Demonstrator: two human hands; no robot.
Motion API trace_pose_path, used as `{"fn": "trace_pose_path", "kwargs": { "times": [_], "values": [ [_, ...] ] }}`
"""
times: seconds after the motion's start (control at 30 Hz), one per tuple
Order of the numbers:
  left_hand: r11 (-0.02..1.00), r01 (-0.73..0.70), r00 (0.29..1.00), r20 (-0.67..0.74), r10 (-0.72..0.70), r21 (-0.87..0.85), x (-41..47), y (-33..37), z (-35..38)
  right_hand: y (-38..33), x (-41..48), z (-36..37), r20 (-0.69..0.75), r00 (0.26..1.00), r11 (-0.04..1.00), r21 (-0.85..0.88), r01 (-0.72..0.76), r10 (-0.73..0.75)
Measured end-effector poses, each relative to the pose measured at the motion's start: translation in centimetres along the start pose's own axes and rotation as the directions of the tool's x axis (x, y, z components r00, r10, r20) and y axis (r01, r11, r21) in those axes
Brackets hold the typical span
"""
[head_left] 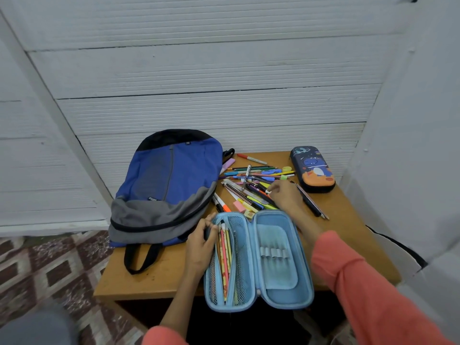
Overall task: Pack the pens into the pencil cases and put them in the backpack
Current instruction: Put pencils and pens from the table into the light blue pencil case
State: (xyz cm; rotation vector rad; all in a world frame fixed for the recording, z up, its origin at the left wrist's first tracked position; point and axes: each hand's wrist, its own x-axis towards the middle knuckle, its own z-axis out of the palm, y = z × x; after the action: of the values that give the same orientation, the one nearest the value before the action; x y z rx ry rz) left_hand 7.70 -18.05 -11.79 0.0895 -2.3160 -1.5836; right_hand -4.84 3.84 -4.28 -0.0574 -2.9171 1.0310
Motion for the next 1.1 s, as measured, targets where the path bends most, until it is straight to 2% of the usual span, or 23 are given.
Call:
{"fn": "trace_pose_path", "kwargs": {
  "times": [0.1, 0.23, 0.33, 0.5, 0.7, 0.77, 0.97, 1.1],
  "values": [
    [1.0, 0.004, 1.0, -0.002, -0.004, 0.0, -0.1, 0.0, 0.0, 2.2, 1.4, -1.3, -0.082, 0.993, 0.994, -0.065, -0.09, 0.085],
    [1.0, -0.003, 1.0, -0.008, 0.003, 0.001, -0.1, 0.0, -0.1, 4.6, 2.7, -2.0, -0.039, 0.989, 0.973, -0.177, -0.15, 0.145],
    [1.0, 0.0, 1.0, -0.016, 0.0, -0.003, -0.1, 0.2, -0.1, 5.3, 3.2, -2.0, 0.002, 0.991, 0.972, -0.191, -0.133, 0.136],
    [1.0, 0.007, 1.0, -0.023, -0.007, -0.001, -0.1, 0.1, 0.0, 5.0, 3.7, -1.0, 0.14, 0.989, 0.99, -0.142, -0.016, 0.037],
    [1.0, 0.009, 1.0, -0.022, -0.008, 0.013, -0.1, 0.1, 0.0, 4.7, 3.9, -0.9, 0.179, 0.982, 0.996, 0.086, 0.039, -0.054],
    [1.0, 0.008, 1.0, -0.018, -0.007, 0.017, -0.1, 0.2, 0.0, 4.6, 4.0, -1.0, 0.218, 0.975, 0.994, 0.109, 0.029, -0.052],
    [0.999, 0.008, 1.0, -0.027, -0.006, 0.052, -0.1, 0.2, -0.1, 5.2, 4.4, -0.8, 0.215, 0.977, 0.999, -0.024, 0.022, -0.017],
    [0.999, 0.018, 1.0, -0.021, -0.017, 0.028, -0.1, 0.1, 0.0, 5.7, 4.6, -0.8, 0.218, 0.976, 0.979, -0.19, 0.068, -0.026]
  ]
}}
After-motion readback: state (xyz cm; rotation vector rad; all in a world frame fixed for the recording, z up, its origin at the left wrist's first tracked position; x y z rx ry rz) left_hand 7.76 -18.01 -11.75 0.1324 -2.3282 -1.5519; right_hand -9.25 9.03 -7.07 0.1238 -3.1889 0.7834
